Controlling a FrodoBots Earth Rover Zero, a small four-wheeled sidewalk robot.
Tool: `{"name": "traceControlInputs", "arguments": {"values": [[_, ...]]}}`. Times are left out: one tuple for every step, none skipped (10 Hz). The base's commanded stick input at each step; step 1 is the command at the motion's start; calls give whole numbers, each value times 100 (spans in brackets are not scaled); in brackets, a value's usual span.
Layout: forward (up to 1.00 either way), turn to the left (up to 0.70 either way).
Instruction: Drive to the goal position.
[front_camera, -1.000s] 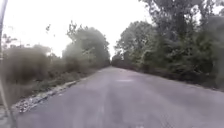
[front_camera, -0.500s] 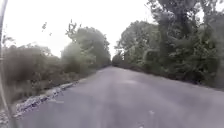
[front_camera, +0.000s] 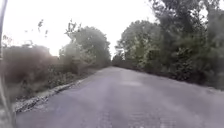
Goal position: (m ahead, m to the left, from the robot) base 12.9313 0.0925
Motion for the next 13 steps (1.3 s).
{"name": "traceControlInputs", "arguments": {"values": [[70,1],[70,1],[70,1],[70,3],[70,11],[70,21],[70,20],[70,6],[70,1],[70,1],[70,1],[70,1],[70,1]]}}
